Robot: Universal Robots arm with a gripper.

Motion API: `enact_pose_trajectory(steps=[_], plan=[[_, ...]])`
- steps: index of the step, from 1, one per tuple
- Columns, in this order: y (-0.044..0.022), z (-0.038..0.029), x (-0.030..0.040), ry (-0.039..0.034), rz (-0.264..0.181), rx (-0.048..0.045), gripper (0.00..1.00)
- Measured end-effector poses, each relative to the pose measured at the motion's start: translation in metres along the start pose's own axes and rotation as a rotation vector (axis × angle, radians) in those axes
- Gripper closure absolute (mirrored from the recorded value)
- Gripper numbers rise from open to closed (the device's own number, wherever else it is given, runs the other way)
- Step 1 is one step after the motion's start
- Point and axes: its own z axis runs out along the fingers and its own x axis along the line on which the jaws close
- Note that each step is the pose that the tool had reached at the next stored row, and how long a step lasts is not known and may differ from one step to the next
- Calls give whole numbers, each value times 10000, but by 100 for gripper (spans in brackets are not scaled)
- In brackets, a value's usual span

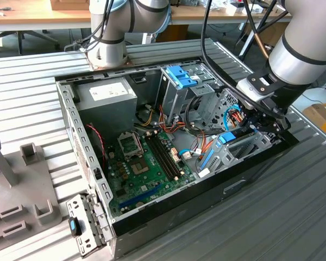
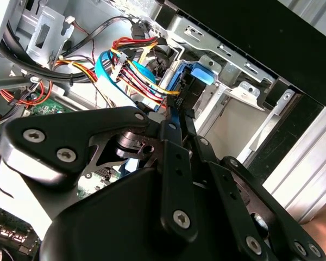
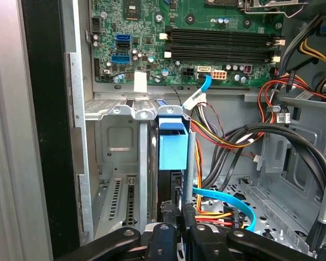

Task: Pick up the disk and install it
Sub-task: 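Insert the first disk wire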

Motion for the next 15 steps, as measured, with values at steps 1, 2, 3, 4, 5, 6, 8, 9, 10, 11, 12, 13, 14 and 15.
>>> enact_pose_trajectory(steps=[1, 2, 3, 4, 5, 6, 8, 9, 10, 11, 12, 13, 14, 15], plan=[[-1, 2, -15, 0, 3, -3, 84], [0, 3, -22, -2, 5, -3, 84], [0, 3, -22, -1, 5, -4, 84], [0, 3, -23, 0, 5, -4, 84], [0, 3, -26, -1, 5, -7, 84], [-5, 4, -26, 0, 8, -24, 84], [-14, 7, -26, 0, 10, -51, 84], [-17, 7, -25, 1, 11, -60, 84], [-18, 7, -25, 1, 13, -63, 84], [-18, 7, -25, 0, 13, -64, 84], [-19, 7, -25, 0, 12, -64, 84], [-20, 8, -25, 0, 12, -64, 84], [-22, 8, -25, -2, 11, -64, 84], [-24, 9, -25, -1, 12, -64, 84]])
